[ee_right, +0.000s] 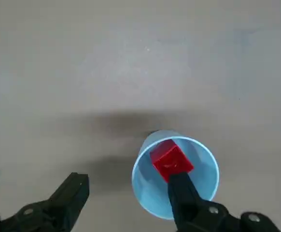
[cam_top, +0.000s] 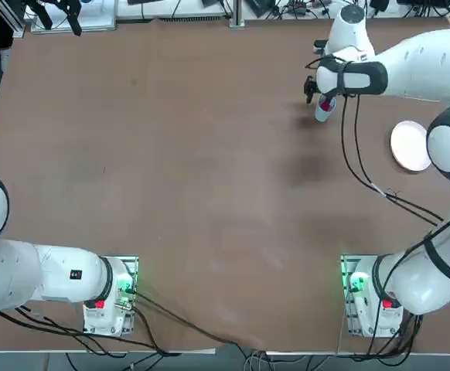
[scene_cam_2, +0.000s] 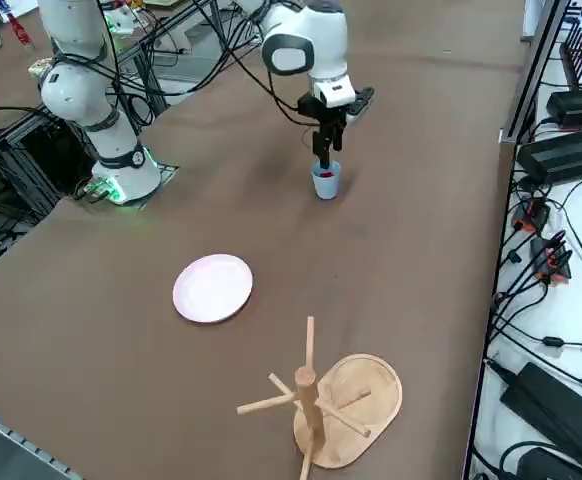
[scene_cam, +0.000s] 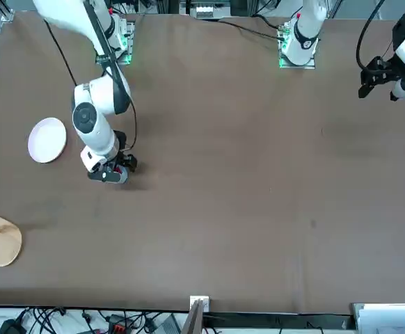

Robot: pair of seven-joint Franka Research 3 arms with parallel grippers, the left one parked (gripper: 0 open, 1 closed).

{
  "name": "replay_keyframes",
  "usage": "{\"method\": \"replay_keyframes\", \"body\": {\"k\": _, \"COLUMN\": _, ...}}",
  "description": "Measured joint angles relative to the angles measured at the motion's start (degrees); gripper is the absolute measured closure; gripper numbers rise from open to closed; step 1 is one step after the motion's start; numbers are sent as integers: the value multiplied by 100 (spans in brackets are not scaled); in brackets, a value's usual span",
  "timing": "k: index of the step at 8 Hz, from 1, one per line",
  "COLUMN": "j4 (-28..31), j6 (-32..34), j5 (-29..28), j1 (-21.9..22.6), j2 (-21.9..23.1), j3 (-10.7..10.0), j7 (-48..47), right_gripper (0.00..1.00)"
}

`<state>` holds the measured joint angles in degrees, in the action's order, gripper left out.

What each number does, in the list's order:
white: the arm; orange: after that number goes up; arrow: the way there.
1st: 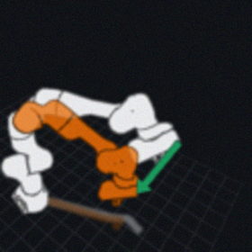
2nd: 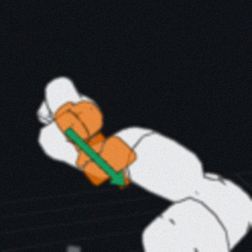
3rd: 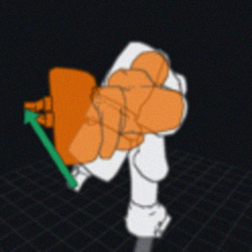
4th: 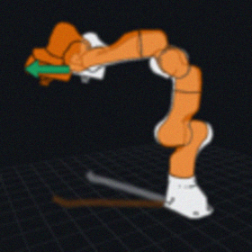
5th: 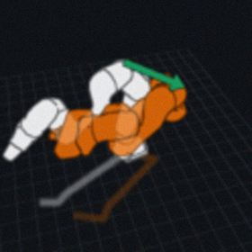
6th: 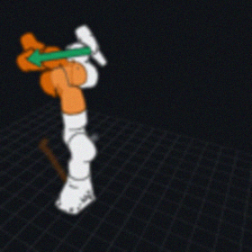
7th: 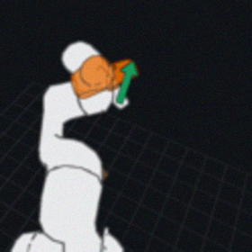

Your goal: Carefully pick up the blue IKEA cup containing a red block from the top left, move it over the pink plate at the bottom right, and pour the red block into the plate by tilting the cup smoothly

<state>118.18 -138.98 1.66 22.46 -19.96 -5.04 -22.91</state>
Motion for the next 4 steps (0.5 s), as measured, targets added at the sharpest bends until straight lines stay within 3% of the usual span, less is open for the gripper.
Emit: {"method": "replay_keyframes", "body": {"k": 4, "j4": 28, "j6": -58, "j5": 0, "j1": 0, "j2": -13, "j3": -19, "j7": 0, "right_gripper": 0}}
